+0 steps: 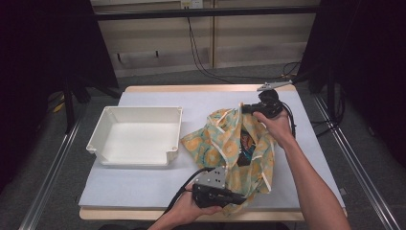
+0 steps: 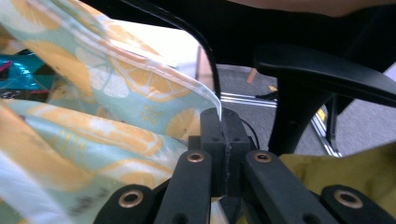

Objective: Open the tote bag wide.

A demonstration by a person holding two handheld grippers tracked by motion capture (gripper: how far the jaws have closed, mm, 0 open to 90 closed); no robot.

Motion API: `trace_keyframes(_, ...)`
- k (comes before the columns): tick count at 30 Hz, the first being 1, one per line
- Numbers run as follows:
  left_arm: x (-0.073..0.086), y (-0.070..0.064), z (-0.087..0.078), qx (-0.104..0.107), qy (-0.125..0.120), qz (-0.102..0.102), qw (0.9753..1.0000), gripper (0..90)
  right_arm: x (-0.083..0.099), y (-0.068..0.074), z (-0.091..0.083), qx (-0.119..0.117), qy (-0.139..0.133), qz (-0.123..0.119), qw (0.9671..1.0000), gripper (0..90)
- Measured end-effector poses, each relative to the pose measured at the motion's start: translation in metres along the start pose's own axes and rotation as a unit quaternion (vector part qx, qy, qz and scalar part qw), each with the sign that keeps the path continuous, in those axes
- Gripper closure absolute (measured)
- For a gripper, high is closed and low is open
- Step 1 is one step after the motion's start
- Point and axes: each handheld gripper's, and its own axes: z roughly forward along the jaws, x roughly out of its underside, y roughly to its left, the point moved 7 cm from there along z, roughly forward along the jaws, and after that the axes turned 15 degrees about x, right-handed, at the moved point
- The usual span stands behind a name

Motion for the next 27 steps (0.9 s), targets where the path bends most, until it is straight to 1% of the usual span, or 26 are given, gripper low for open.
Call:
trace_keyframes(3,0.001,-0.002,0.002,0.007,0.003,0.001,1.0,90.0,0.001,-0.006,0.01,0.009,0.006,0.007,0.9999,89.3)
trace_keyframes(4,0.001,-0.003,0.002,0.008,0.01,0.001,0.9999,90.0,0.002,-0.008,0.013,0.014,0.01,0.01,0.9998,89.2)
trace_keyframes(5,0.001,-0.003,0.002,0.008,0.01,0.001,0.9999,90.0,0.002,-0.008,0.013,0.014,0.01,0.01,0.9998,89.2)
trace_keyframes(6,0.002,-0.006,0.005,0.017,0.012,0.006,0.9998,90.0,0.006,-0.011,0.018,0.023,0.014,0.01,0.9996,88.8)
trace_keyframes(7,0.003,-0.008,0.006,0.02,0.015,0.006,0.9997,90.0,0.009,-0.013,0.022,0.026,0.02,0.012,0.9994,88.8)
trace_keyframes(8,0.002,-0.008,0.007,0.014,0.012,0.007,0.9998,90.0,0.012,-0.014,0.024,0.031,0.026,0.012,0.9991,88.5)
trace_keyframes(9,0.002,-0.009,0.007,0.017,0.013,0.007,0.9997,90.0,0.014,-0.016,0.026,0.035,0.027,0.017,0.9989,88.2)
trace_keyframes(10,0.003,-0.009,0.006,0.019,0.015,0.008,0.9997,90.0,0.015,-0.017,0.027,0.03,0.024,0.022,0.999,88.0)
trace_keyframes(12,0.003,-0.007,0.005,0.016,0.016,0.006,0.9997,90.0,0.017,-0.014,0.029,0.029,0.021,0.025,0.9991,86.5)
trace_keyframes(13,0.004,-0.003,0.003,0.011,0.004,-0.003,0.9999,90.0,0.018,-0.012,0.028,0.025,0.02,0.025,0.9992,84.5)
trace_keyframes(14,0.005,0.0,0.001,0.002,0.002,-0.009,1.0,90.0,0.018,-0.01,0.027,0.02,0.02,0.026,0.9993,82.2)
trace_keyframes(15,0.005,0.003,0.0,-0.003,-0.003,-0.012,0.9999,90.0,0.018,-0.008,0.025,0.015,0.015,0.024,0.9995,79.3)
trace_keyframes(17,0.005,0.004,-0.002,-0.004,-0.006,-0.011,0.9999,89.9,0.018,-0.006,0.02,0.01,0.008,0.027,0.9996,74.1)
trace_keyframes(18,0.003,0.007,-0.005,-0.013,-0.016,-0.017,0.9996,89.5,0.018,-0.005,0.017,0.009,0.003,0.026,0.9996,70.8)
trace_keyframes(19,0.003,0.007,-0.007,-0.015,-0.019,-0.017,0.9996,88.7,0.018,-0.004,0.014,0.009,0.001,0.024,0.9997,68.6)
trace_keyframes(20,0.003,0.007,-0.007,-0.015,-0.019,-0.017,0.9996,87.9,0.018,-0.004,0.014,0.009,0.001,0.024,0.9997,68.6)
trace_keyframes(21,0.002,0.008,-0.009,-0.022,-0.023,-0.02,0.9993,86.5,0.018,-0.003,0.007,0.007,-0.001,0.027,0.9996,62.7)
trace_keyframes(23,0.001,0.008,-0.01,-0.028,-0.026,-0.023,0.999,82.8,0.018,-0.005,0.001,0.01,-0.009,0.029,0.9995,56.4)
trace_keyframes(24,0.001,0.008,-0.011,-0.028,-0.023,-0.018,0.9992,81.7,0.018,-0.006,-0.002,0.011,-0.01,0.03,0.9994,54.7)
trace_keyframes(25,0.001,0.008,-0.011,-0.032,-0.025,-0.02,0.999,79.9,0.018,-0.007,-0.006,0.01,-0.015,0.034,0.9992,53.5)
trace_keyframes(26,0.001,0.008,-0.011,-0.032,-0.025,-0.02,0.999,77.1,0.018,-0.007,-0.006,0.01,-0.015,0.034,0.9992,53.5)
trace_keyframes(27,0.0,0.008,-0.014,-0.036,-0.029,-0.018,0.9988,75.2,0.018,-0.007,-0.013,0.008,-0.02,0.036,0.9991,48.0)
